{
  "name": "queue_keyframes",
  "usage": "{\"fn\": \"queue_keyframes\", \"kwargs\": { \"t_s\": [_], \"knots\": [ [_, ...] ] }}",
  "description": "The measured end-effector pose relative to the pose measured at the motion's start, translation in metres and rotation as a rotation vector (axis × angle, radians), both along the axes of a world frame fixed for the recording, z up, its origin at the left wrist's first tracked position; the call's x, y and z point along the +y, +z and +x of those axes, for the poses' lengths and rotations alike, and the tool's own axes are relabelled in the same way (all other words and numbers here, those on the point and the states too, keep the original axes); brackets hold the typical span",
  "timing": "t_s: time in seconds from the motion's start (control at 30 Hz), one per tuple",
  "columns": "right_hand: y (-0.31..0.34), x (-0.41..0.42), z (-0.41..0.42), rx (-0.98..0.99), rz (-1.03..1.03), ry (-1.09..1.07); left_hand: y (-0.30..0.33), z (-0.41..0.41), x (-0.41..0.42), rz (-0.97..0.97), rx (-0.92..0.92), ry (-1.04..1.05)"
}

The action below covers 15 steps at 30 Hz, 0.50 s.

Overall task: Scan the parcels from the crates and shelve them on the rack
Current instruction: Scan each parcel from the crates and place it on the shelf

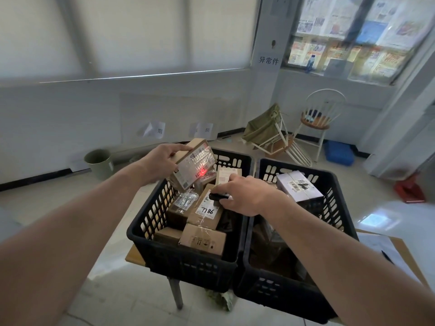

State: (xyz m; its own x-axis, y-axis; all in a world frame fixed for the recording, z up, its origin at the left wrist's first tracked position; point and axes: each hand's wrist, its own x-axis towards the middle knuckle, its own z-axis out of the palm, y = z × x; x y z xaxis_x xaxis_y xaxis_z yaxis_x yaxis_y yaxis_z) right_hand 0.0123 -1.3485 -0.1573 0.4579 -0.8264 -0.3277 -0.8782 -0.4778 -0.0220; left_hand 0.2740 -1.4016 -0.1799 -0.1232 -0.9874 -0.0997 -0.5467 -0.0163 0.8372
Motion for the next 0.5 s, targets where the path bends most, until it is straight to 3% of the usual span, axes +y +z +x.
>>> {"fn": "queue_keyframes", "kwargs": {
  "t_s": [0.5],
  "knots": [
    [-0.002,0.005,0.012,-0.016,-0.001,-0.007,0.001,0.009,0.005,0.007,0.014,0.011]
  ]
}}
